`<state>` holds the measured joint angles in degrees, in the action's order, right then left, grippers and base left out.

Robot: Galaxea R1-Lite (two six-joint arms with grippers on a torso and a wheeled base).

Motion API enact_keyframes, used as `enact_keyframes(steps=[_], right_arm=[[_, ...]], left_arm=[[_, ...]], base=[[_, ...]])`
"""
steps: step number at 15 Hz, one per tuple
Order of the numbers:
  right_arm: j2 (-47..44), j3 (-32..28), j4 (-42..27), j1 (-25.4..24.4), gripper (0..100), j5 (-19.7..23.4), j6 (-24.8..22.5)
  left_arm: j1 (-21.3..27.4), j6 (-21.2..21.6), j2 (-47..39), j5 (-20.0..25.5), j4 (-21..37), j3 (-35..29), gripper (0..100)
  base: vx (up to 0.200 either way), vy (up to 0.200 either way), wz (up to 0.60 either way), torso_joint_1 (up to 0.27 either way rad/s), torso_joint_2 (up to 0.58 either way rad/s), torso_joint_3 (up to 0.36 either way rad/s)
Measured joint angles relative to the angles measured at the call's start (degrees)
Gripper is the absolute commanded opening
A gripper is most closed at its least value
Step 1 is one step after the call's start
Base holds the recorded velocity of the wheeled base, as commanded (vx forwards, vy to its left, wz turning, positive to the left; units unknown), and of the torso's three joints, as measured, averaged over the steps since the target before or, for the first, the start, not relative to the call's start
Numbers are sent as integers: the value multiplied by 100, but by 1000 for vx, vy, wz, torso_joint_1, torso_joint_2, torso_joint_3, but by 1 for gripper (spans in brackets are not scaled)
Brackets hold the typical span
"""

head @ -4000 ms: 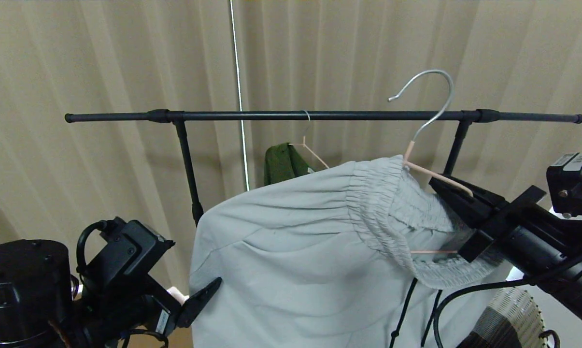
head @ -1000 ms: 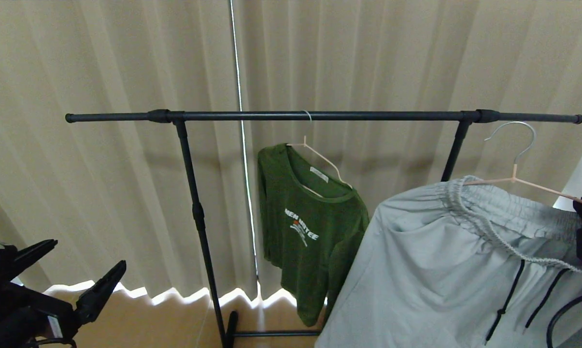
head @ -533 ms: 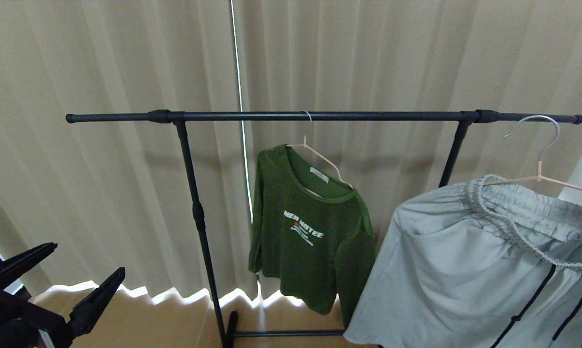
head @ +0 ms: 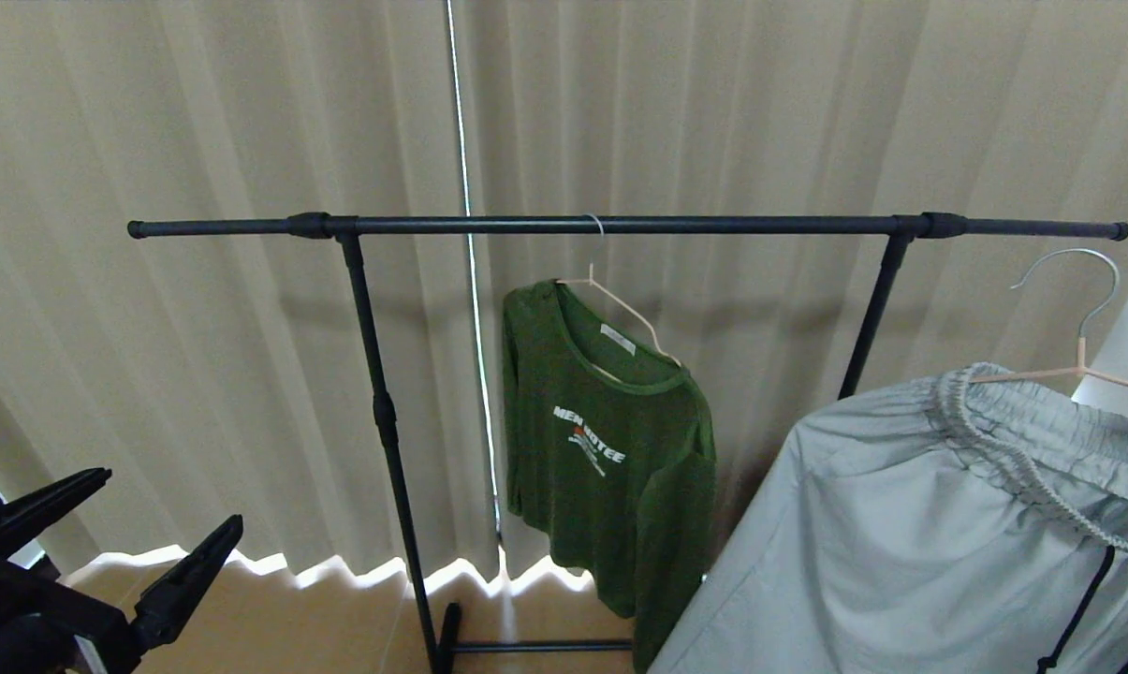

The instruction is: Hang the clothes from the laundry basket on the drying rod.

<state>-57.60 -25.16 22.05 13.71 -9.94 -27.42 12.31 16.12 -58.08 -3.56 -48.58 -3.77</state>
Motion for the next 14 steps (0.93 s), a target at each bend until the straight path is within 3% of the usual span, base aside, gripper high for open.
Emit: enact_keyframes(steps=[5, 14], right_arm=[[-78, -83, 44, -2, 0, -98, 0], [-494, -407, 24, -338, 0, -104, 18]], left_arm=[[-2, -27, -38, 6, 2, -94, 100], [6, -137, -41, 6, -2, -133, 100]], base=[[0, 0, 0, 0, 0, 0], [200, 0, 0, 5, 2, 3]])
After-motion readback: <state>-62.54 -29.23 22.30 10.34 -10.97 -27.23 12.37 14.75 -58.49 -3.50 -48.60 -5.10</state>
